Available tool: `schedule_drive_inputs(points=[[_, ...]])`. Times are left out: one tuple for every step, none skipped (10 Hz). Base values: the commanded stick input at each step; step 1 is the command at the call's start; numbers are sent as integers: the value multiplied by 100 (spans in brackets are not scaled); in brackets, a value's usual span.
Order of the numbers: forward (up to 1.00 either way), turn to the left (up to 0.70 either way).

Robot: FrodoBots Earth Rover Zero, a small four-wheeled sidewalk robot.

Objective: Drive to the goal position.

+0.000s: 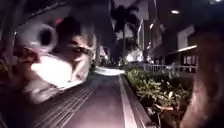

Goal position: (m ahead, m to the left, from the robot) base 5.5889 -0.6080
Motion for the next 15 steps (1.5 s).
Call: schedule_drive_inputs(points=[[45, 0], [45, 0], [45, 0], [45, 0], [45, 0], [45, 0], [45, 0], [45, 0], [45, 0], [45, 0], [45, 0], [45, 0], [45, 0], [45, 0], [45, 0]])
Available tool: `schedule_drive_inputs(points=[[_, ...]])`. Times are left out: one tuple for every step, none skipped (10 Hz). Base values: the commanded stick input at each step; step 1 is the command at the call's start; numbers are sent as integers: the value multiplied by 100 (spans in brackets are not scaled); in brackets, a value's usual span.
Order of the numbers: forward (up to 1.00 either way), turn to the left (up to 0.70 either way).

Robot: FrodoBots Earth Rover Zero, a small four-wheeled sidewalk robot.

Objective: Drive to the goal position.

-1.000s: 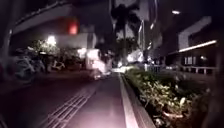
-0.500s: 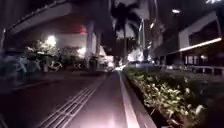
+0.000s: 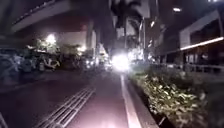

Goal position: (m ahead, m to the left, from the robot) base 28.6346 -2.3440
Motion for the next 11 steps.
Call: schedule_drive_inputs(points=[[45, 0], [45, 0], [45, 0], [45, 0], [45, 0], [45, 0], [45, 0], [45, 0], [45, 0], [45, 0], [45, 0]])
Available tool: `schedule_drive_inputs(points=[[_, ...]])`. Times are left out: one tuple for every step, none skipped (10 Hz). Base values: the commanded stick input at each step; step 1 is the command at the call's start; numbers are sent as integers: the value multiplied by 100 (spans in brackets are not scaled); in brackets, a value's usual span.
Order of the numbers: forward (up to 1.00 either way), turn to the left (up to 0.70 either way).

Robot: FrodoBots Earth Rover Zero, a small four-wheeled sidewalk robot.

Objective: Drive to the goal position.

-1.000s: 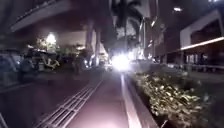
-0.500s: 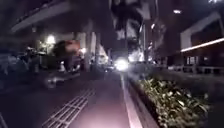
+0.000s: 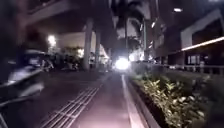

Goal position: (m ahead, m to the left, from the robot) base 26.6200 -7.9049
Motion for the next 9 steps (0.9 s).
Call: schedule_drive_inputs(points=[[45, 0], [45, 0], [45, 0], [45, 0], [45, 0], [45, 0], [45, 0], [45, 0], [45, 0]])
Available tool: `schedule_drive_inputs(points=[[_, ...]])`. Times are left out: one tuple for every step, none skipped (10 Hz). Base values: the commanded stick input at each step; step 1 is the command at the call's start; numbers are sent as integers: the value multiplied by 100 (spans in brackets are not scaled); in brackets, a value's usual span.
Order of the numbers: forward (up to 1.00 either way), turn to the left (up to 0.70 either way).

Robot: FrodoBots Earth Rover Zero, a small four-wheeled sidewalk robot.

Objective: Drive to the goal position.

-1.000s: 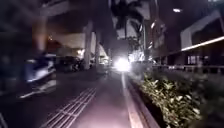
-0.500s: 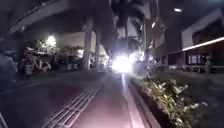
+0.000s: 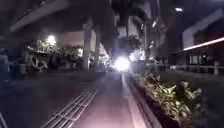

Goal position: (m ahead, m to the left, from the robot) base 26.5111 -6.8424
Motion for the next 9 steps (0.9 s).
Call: schedule_drive_inputs(points=[[45, 0], [45, 0], [45, 0], [45, 0], [45, 0], [45, 0], [45, 0], [45, 0], [45, 0]])
